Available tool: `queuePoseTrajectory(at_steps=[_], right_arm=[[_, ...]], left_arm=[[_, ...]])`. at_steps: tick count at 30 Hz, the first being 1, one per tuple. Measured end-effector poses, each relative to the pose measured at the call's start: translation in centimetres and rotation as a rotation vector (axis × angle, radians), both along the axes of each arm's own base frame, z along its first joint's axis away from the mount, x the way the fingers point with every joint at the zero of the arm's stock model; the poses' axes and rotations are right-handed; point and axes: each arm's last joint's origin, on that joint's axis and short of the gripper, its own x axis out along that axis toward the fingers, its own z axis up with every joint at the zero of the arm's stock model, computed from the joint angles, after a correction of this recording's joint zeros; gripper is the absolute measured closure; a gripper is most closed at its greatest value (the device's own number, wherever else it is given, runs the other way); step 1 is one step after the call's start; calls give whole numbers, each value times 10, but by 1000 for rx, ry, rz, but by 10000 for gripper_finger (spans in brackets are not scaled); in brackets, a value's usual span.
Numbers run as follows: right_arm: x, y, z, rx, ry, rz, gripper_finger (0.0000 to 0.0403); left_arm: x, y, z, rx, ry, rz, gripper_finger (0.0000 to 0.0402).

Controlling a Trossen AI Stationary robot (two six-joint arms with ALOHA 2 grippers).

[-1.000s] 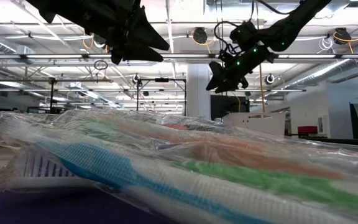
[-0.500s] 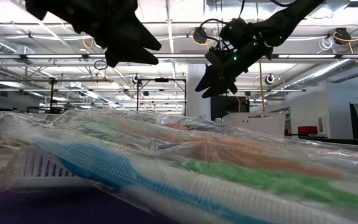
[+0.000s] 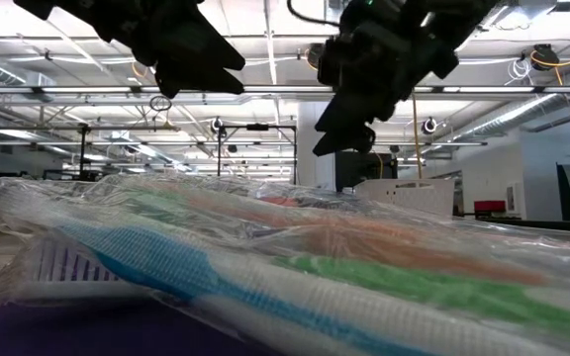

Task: Pick & Place Toothbrushes
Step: Put the orange toothbrush into the black bin

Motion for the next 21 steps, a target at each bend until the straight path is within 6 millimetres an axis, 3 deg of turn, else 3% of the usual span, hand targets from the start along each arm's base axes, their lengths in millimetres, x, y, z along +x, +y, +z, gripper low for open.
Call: queuePoseTrajectory(at_steps=[5, 11, 17, 21], right_arm=[[-4, 51, -8, 44, 41, 106, 193], [-15, 110, -12, -14, 67, 106, 193], [-27, 158, -9, -35, 8, 72, 193], [-30, 183, -18, -45, -19, 64, 193]], left_arm=[[0, 0, 0, -1, -1, 2, 188], [0, 0, 0, -7, -3, 4, 188], [1, 0, 1, -10, -11, 5, 188], [1, 0, 3, -16, -30, 5, 188]])
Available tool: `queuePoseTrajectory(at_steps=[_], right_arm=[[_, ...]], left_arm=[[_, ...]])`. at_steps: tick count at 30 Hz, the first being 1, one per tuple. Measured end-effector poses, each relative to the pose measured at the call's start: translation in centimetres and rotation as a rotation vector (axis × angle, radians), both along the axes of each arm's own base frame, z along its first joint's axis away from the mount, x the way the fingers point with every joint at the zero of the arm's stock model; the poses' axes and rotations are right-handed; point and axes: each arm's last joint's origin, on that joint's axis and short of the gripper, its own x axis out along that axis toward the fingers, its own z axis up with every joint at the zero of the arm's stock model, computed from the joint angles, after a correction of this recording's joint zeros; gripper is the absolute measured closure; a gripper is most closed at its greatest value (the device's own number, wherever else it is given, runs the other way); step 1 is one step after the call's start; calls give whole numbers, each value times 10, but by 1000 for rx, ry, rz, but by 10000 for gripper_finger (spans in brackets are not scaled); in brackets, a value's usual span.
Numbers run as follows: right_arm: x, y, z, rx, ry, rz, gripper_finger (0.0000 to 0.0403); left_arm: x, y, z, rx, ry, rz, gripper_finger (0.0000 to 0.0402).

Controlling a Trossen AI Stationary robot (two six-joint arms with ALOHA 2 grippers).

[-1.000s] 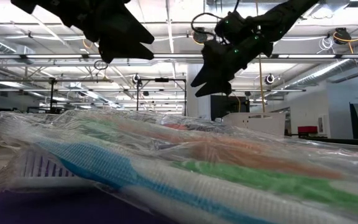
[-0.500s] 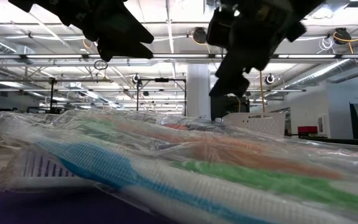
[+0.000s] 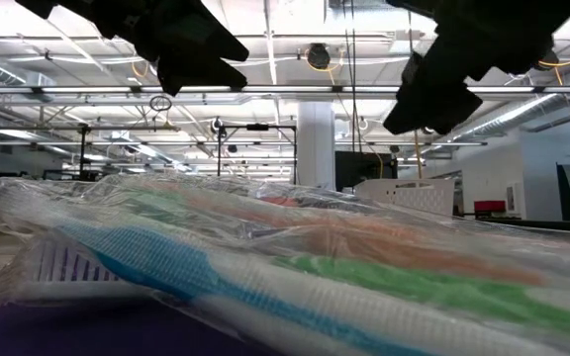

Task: Pick & Place Toothbrushes
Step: Put the orange toothbrush into the black bin

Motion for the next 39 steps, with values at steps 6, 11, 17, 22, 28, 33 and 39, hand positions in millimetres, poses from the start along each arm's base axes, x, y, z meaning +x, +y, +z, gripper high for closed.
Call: queuePoseTrajectory(at_steps=[6, 11, 17, 22, 28, 33, 39], right_arm=[[5, 21, -25, 49, 4, -9, 193], [10, 31, -45, 96, 12, -21, 193], [13, 40, -62, 148, 17, -35, 193], [12, 45, -70, 154, 21, -26, 194], [11, 46, -71, 160, 32, -35, 236], [10, 45, -73, 154, 54, -43, 327], [10, 45, -73, 137, 48, -37, 396]], left_arm=[[0, 0, 0, -1, -2, 0, 188], [0, 0, 0, -13, -2, 6, 188], [0, 0, 0, -14, -2, 6, 188], [0, 0, 0, -12, -2, 5, 188], [0, 0, 0, -11, -2, 5, 188], [0, 0, 0, -9, -1, 4, 188], [0, 0, 0, -9, -2, 5, 188]])
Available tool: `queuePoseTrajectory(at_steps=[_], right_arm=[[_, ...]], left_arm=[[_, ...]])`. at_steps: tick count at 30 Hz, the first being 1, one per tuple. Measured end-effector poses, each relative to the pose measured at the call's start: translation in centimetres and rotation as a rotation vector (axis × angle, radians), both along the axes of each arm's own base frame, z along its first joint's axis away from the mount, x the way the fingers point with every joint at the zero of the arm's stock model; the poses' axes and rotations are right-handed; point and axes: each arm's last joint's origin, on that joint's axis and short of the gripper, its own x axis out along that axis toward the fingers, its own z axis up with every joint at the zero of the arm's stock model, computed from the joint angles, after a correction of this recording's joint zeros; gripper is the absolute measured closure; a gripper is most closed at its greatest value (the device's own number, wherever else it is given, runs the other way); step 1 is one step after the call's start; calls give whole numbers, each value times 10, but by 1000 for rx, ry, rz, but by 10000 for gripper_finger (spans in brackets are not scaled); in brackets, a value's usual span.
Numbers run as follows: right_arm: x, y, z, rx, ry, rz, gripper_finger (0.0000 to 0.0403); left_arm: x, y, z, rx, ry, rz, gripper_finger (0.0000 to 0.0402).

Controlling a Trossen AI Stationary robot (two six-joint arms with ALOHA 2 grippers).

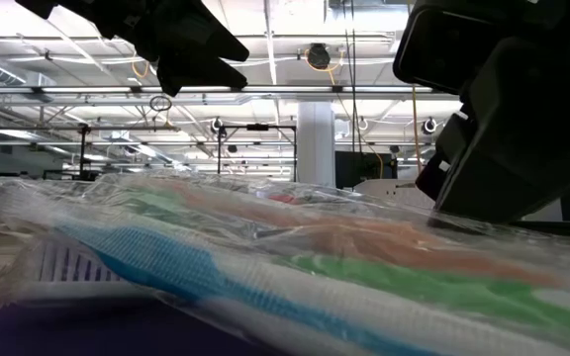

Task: Pick & Place Toothbrushes
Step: Put the orange toothbrush into the black bin

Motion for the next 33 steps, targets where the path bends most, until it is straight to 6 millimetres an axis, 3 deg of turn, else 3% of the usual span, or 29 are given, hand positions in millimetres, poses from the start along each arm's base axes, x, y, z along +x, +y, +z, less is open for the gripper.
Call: queuePoseTrajectory(at_steps=[4, 8, 21, 33], right_arm=[[0, -2, 8, 3, -19, 4, 402], [-2, -4, 30, -12, -83, 17, 402], [-25, -30, 94, -302, -219, -164, 403], [-20, -46, 105, -433, -289, -288, 403]], left_arm=[[0, 0, 0, 0, 0, 0, 188], [0, 0, 0, 0, -1, 0, 188], [4, -1, 9, -43, -100, 5, 188], [5, -2, 14, -60, -154, 4, 188]])
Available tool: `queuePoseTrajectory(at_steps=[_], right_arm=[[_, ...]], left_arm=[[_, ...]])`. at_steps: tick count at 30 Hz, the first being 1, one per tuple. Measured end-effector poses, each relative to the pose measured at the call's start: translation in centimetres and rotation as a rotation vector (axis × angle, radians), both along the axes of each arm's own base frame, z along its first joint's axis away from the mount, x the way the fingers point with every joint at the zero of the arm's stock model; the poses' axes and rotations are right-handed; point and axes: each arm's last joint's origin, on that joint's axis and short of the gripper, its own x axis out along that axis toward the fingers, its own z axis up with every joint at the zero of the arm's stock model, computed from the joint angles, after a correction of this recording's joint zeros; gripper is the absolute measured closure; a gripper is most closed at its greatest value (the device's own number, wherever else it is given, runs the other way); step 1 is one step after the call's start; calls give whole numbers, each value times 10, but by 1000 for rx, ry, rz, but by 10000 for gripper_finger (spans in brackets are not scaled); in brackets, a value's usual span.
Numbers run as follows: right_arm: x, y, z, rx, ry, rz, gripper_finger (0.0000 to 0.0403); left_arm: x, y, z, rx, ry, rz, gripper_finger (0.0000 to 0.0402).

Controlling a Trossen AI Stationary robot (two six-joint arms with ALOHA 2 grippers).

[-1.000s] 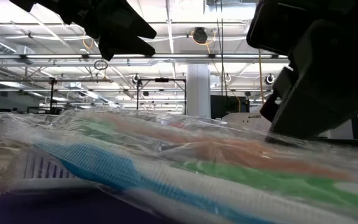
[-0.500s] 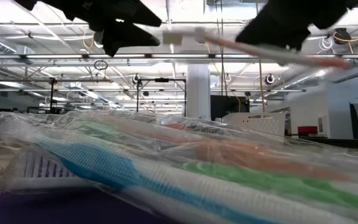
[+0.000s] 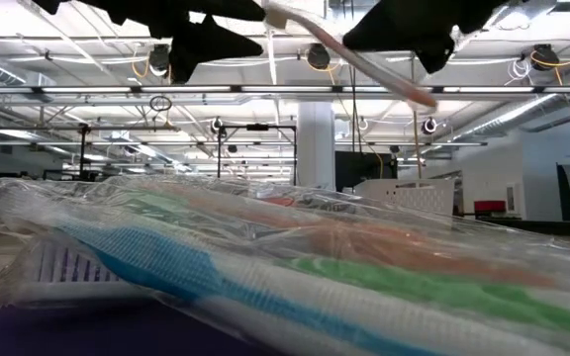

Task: Pick & Place Toothbrushes
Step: Put the orange toothbrush into the black bin

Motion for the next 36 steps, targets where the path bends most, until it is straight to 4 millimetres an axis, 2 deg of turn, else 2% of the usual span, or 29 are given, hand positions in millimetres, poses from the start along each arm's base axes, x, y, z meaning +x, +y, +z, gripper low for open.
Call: queuePoseTrajectory(at_steps=[13, 22, 36], right_arm=[[18, -24, 14, -94, -115, -29, 403], [27, -38, 25, -138, -207, -59, 403], [35, -56, 30, -181, -241, -102, 403]], left_arm=[[1, 0, 3, -3, -26, -3, 188], [3, 0, 14, -6, -147, 12, 188], [8, 17, 24, -16, -243, 81, 190]])
